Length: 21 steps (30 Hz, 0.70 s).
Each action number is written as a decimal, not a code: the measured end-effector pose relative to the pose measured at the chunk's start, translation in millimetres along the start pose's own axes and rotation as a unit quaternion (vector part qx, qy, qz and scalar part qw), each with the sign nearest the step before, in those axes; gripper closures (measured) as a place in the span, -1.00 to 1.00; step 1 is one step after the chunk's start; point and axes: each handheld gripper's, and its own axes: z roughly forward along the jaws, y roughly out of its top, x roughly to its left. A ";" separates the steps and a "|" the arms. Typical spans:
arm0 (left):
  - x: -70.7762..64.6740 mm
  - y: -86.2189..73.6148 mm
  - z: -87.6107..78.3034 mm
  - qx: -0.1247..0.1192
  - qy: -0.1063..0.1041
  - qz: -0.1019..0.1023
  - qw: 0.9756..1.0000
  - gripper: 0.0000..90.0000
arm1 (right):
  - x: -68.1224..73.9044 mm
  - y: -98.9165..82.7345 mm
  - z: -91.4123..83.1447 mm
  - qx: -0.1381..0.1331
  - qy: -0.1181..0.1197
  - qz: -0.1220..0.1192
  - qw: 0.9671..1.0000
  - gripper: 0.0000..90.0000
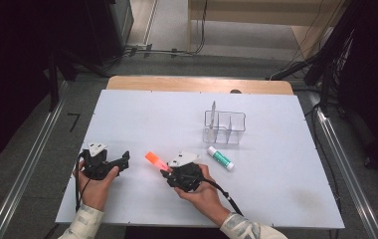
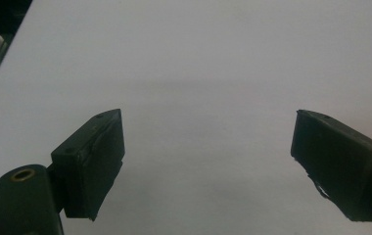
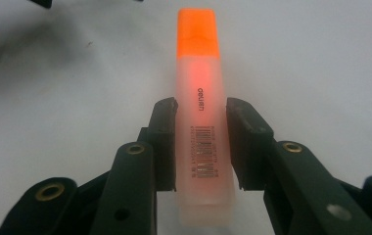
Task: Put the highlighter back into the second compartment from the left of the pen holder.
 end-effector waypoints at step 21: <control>-52.5 12.5 1.9 -0.027 -0.125 0.044 0.991 1.00 | -27.3 5.4 -37.5 -0.044 -0.014 0.026 0.999 0.43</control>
